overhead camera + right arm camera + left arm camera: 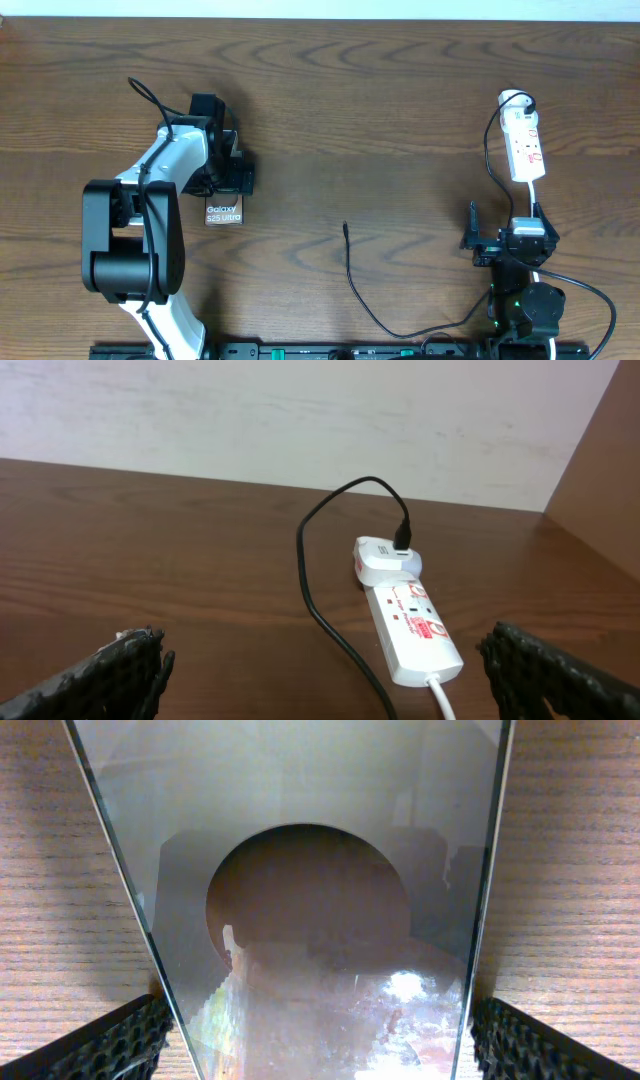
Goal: Plug charger to phone and switch on socket
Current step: 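Close the left gripper on the phone's top edge, then lift the phone with the left gripper and tilt it upright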
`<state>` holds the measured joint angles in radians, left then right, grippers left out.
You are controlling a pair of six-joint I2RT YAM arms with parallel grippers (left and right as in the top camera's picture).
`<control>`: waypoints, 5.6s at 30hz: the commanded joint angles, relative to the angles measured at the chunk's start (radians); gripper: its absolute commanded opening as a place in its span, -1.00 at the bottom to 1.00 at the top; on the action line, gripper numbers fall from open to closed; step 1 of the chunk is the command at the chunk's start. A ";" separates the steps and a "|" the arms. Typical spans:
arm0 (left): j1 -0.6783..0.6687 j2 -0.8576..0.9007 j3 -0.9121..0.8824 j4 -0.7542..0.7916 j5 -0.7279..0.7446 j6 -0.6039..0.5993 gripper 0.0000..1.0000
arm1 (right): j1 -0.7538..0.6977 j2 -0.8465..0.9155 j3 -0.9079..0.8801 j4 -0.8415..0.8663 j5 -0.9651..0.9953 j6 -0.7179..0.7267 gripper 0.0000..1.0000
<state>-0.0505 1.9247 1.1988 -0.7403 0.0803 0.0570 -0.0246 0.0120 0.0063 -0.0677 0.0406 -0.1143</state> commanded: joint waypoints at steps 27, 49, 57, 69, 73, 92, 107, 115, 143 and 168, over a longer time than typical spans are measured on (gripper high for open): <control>-0.001 0.017 -0.033 0.003 0.013 0.013 0.97 | 0.011 -0.005 -0.001 -0.004 -0.002 -0.006 0.99; -0.001 0.017 -0.033 0.003 0.013 0.013 0.66 | 0.011 -0.005 -0.001 -0.004 -0.002 -0.006 0.98; -0.001 0.017 -0.033 0.003 0.013 0.013 0.58 | 0.011 -0.005 -0.001 -0.004 -0.002 -0.006 0.98; -0.001 0.017 -0.033 0.003 0.013 0.013 0.50 | 0.011 -0.005 -0.001 -0.004 -0.002 -0.006 0.99; -0.001 0.017 -0.033 0.002 0.013 0.013 0.44 | 0.011 -0.005 -0.001 -0.004 -0.002 -0.006 0.99; -0.001 0.017 -0.033 0.006 0.013 0.013 -0.51 | 0.011 -0.005 -0.001 -0.004 -0.002 -0.006 0.99; -0.001 0.015 -0.028 0.005 0.013 0.013 -0.85 | 0.011 -0.005 -0.001 -0.004 -0.002 -0.006 0.99; -0.001 -0.039 0.013 -0.002 0.023 0.010 -0.86 | 0.011 -0.005 -0.001 -0.004 -0.002 -0.006 0.99; -0.001 -0.257 0.045 0.071 0.532 -0.059 -0.86 | 0.011 -0.005 -0.001 -0.004 -0.002 -0.006 0.99; 0.000 -0.257 0.045 0.370 1.011 -0.726 -0.86 | 0.011 -0.005 -0.001 -0.004 -0.002 -0.006 0.98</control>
<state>-0.0505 1.7004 1.2068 -0.4103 0.9737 -0.5007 -0.0246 0.0120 0.0063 -0.0681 0.0406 -0.1143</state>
